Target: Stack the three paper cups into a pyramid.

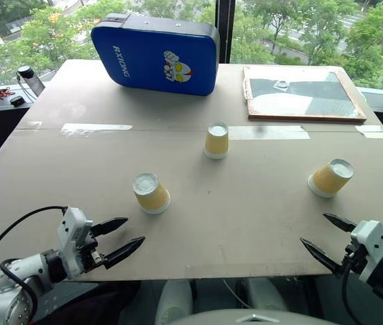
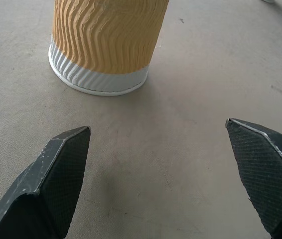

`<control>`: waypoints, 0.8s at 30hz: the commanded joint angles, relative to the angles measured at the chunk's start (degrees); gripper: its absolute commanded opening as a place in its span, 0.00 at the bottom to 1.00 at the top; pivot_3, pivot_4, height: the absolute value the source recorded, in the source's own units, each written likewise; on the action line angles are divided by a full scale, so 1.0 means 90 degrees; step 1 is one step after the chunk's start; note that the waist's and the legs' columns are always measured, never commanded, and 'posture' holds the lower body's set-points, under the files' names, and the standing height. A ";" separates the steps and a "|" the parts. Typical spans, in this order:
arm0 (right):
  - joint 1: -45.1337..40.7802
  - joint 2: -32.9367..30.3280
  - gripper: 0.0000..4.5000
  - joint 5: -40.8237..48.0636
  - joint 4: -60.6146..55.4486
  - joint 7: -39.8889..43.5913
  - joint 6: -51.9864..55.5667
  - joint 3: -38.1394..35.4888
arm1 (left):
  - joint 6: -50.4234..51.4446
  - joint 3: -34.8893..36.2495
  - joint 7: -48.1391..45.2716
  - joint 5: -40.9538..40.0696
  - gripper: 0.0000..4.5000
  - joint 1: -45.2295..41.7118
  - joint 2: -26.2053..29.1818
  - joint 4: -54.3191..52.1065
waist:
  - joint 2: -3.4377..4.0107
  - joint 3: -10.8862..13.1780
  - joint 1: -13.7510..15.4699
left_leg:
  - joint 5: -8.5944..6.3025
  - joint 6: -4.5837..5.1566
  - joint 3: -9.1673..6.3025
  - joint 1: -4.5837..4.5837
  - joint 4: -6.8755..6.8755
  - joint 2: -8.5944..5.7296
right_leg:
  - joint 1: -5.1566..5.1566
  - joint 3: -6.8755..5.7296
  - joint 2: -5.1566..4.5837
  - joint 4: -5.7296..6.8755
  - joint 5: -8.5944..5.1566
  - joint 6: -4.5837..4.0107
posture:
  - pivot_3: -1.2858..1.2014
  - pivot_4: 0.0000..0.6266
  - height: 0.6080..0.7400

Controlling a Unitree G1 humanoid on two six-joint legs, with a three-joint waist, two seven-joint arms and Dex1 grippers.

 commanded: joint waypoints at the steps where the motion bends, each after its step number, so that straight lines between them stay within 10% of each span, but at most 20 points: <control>1: -0.0123 -0.0127 1.00 0.0188 -0.0270 0.0160 -0.0177 -0.0121 | -0.0185 0.0112 0.0107 -0.0031 0.99 0.0097 -0.0172 -0.0168 | 0.0000 0.0000 0.0000 | 0.0000 0.0000 0.0000 0.0000 0.0000 0.0000 | 0.0000 0.0000 0.0000 0.0000 0.0000 0.0000 | 0.52 0.24 1.00; 11: -0.0778 -0.0261 1.00 0.0745 -0.0825 0.0501 -0.0153 0.0272 | -0.0488 0.0375 0.0525 -0.0091 0.99 0.0260 -0.0630 -0.0300 | 0.0009 0.0004 0.0041 | -0.0003 0.0004 -0.0003 -0.0002 -0.0001 -0.0001 | 0.0000 -0.0002 0.0003 -0.0001 0.0000 0.0000 | 0.52 0.24 1.00; 24: -0.1322 -0.0733 1.00 0.1750 -0.1756 0.1479 -0.0147 0.0921 | -0.0524 0.0555 -0.0186 -0.0225 0.99 -0.0725 0.0301 0.0240 | 0.0007 0.0006 0.0000 | -0.0003 0.0004 0.0001 0.0001 0.0001 -0.0004 | 0.0001 -0.0001 0.0007 -0.0002 0.0001 0.0002 | 0.52 0.24 1.00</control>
